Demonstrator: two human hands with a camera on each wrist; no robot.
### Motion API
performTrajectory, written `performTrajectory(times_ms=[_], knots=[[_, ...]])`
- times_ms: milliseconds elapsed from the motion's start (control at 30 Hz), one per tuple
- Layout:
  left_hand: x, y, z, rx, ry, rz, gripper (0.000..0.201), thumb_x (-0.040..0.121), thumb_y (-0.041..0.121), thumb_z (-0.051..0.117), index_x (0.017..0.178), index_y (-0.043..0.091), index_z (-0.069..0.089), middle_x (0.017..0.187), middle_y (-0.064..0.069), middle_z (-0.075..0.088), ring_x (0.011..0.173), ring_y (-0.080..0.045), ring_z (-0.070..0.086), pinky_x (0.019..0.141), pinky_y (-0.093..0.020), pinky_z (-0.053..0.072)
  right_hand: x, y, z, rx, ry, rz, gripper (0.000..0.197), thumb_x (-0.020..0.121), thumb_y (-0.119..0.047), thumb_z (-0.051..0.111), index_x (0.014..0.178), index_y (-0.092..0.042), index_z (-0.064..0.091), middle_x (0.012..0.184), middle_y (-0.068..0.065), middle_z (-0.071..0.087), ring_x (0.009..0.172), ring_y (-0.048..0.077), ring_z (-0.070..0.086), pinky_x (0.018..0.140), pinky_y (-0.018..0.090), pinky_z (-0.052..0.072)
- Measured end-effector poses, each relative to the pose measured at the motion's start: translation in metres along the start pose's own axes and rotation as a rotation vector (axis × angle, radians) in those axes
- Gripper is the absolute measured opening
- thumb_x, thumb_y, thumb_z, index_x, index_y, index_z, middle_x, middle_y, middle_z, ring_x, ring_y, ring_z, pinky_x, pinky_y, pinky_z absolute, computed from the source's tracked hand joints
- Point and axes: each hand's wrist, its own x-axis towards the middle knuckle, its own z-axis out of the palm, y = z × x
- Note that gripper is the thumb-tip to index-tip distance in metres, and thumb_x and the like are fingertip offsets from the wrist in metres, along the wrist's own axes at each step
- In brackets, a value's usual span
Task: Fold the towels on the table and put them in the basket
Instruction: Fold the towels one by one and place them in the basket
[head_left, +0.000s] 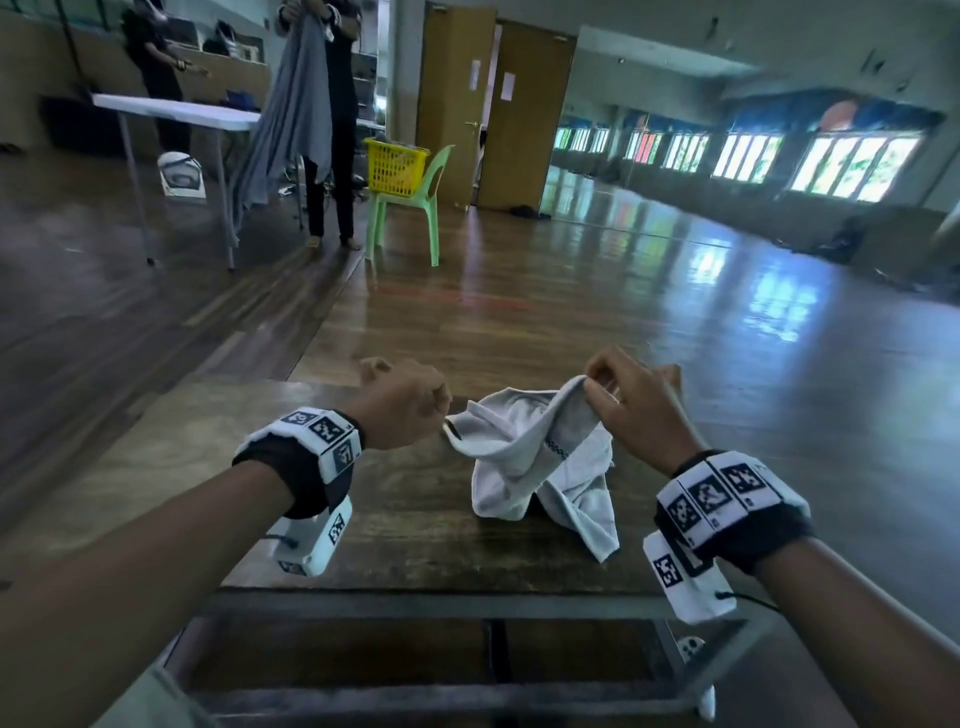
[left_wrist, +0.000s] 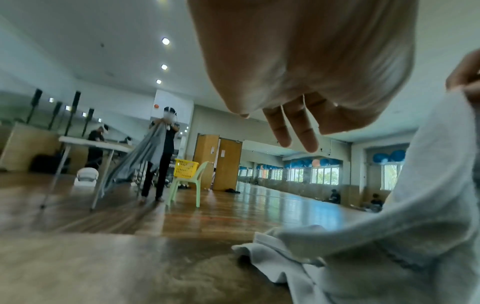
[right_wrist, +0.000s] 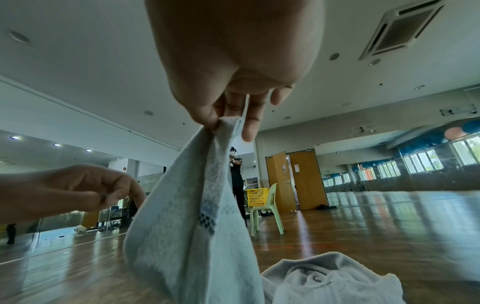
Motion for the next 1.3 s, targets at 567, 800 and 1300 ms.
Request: performTrajectory(times_ms=[567,800,1300], knots=[[0.004,0.046,0.084,-0.138,0.023,-0.132,0.031,0.086,0.039,0.050,0.059,0.022,0.048,0.072,0.004,0.057,0.077,-0.016,0.052,0.063,-0.031,0.008,0.005,0.024,0.019,0.060,-0.186,-0.049,0.009,0.087,-0.028,0.057,0.080,-0.033,0.053,0.075,-0.019,0.057,0.084,0.007,0.057,0.095,0.043,0.032],[-0.006,-0.003,0.085,-0.063,-0.094,-0.119,0.036,0.087,0.042,0.056,0.063,0.015,0.053,0.076,0.002,0.062,0.082,-0.011,0.052,0.088,-0.037,0.016,-0.005,0.061,0.014,-0.078,-0.156,0.065,0.014,0.089,-0.022,0.055,0.078,-0.031,0.051,0.075,-0.017,0.054,0.084,0.010,0.052,0.085,0.035,0.021],[0.024,-0.025,-0.017,0.105,0.273,0.027,0.017,0.089,0.034,0.051,0.092,0.030,0.068,0.093,0.003,0.059,0.108,-0.014,0.049,0.085,-0.029,0.010,0.000,0.054,-0.009,-0.243,-0.150,0.055,0.010,0.089,-0.016,0.051,0.086,-0.026,0.050,0.081,-0.013,0.052,0.087,0.012,0.048,0.071,0.028,0.010]])
